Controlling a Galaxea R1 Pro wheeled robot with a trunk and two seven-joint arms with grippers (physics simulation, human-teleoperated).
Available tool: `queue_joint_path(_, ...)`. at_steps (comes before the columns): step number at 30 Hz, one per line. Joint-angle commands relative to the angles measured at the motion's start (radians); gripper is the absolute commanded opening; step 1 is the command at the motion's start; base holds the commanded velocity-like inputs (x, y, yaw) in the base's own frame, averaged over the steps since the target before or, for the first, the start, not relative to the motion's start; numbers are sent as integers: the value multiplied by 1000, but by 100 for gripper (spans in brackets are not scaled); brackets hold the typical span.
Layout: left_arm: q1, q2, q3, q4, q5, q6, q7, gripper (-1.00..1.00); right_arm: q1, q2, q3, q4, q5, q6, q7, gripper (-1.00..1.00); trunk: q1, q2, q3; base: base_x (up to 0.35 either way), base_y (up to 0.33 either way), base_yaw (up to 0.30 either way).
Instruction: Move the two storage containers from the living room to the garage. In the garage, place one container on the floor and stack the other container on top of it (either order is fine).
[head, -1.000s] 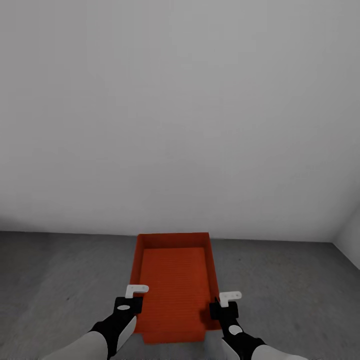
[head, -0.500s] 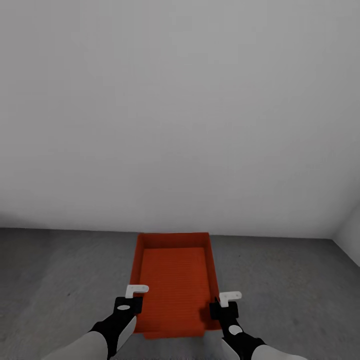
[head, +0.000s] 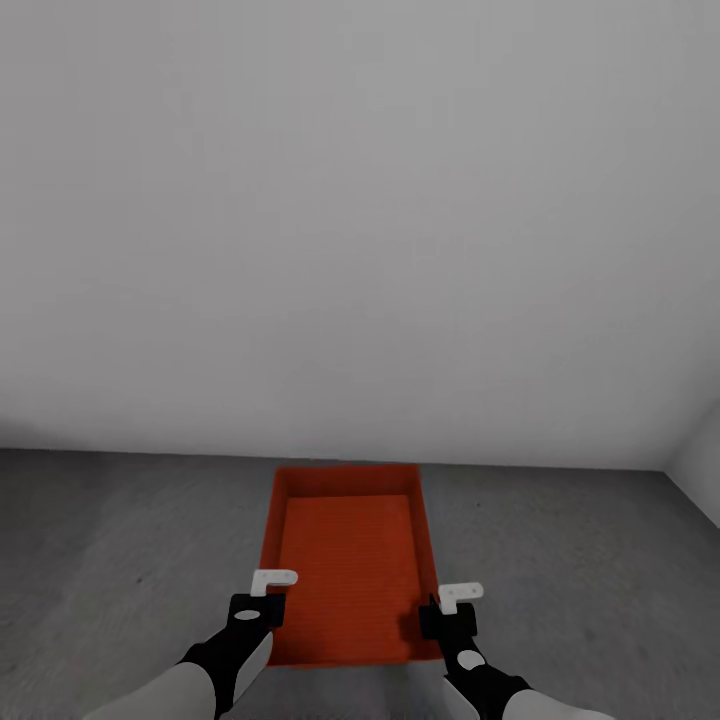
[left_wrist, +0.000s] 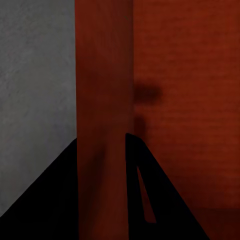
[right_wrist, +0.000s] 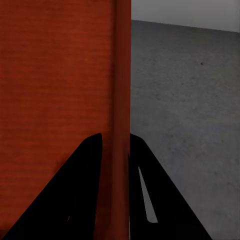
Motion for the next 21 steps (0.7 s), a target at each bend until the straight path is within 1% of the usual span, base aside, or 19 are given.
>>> queue_joint_path(1, -1, -6, 25, -49, 60, 2, -2, -100, 0, 0, 25, 2, -14, -4, 3, -100, 0, -1, -3, 0, 0, 0)
queue_joint_path(21, -1, -6, 25, -49, 60, 2, -2, -100, 0, 0, 25, 2, -14, -5, 3, -100, 0, -1, -34, 0, 0, 0)
